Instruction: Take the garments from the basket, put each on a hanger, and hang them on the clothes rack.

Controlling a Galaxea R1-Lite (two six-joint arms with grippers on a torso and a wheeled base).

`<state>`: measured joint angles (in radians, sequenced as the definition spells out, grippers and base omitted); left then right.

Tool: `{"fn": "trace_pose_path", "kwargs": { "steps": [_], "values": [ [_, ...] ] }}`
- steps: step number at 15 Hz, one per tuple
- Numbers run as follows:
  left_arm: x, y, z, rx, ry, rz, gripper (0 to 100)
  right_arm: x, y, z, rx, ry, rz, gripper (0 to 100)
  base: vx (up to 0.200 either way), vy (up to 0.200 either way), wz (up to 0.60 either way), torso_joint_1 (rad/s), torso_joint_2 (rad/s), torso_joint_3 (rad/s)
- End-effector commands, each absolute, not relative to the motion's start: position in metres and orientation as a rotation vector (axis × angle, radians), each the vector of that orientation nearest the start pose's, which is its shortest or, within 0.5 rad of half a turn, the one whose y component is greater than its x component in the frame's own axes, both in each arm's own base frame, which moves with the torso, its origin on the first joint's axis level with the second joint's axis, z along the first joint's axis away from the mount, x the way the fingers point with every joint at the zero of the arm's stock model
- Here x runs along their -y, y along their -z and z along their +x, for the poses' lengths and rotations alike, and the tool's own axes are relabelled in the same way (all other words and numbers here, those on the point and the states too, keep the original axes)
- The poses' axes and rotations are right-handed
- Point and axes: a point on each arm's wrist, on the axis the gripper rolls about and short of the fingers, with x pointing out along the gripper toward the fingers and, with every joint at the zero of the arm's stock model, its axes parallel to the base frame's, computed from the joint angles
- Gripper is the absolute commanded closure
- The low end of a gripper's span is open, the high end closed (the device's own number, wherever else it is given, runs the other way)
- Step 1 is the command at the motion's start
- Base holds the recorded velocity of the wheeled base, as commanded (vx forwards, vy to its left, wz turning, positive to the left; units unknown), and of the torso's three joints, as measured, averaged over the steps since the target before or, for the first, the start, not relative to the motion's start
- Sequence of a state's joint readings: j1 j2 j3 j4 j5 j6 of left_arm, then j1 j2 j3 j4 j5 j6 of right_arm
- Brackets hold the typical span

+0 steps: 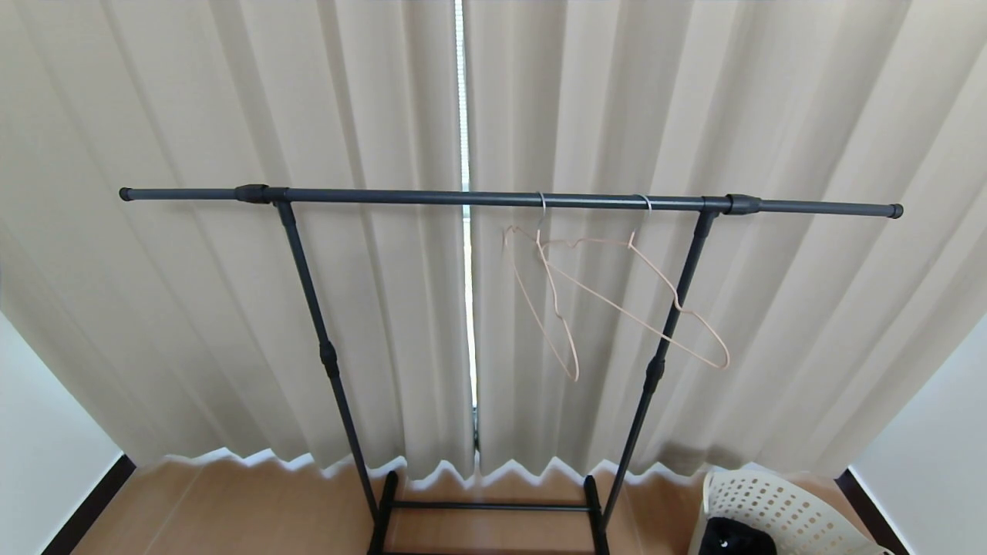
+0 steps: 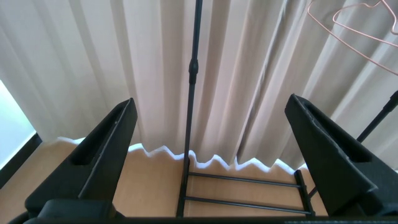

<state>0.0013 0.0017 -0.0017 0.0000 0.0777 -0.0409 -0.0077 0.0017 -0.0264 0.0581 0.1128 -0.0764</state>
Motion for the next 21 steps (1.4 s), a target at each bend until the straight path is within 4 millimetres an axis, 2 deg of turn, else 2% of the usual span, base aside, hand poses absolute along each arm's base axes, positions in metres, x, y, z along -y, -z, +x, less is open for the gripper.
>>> {"fn": "trace_pose_path", "kwargs": {
  "steps": [1, 10, 21],
  "values": [
    [-0.0017, -0.0759, -0.0229, 0.002, -0.08, -0.041, 0, -0.0027, -0.0764, -0.0247, -0.033, -0.107, -0.074, 0, 0.0, 0.0, 0.0, 0.0, 0.0, 0.0],
    [-0.0017, -0.0759, -0.0229, 0.002, -0.08, -0.041, 0, -0.0027, -0.0768, -0.0248, -0.031, -0.107, -0.074, 0, 0.0, 0.0, 0.0, -0.005, 0.01, 0.005],
    [-0.0017, -0.0759, -0.0229, 0.002, -0.08, -0.041, 0, -0.0027, -0.0768, -0.0248, -0.031, -0.107, -0.074, 0, 0.0, 0.0, 0.0, -0.149, 0.35, 0.187]
  ]
}}
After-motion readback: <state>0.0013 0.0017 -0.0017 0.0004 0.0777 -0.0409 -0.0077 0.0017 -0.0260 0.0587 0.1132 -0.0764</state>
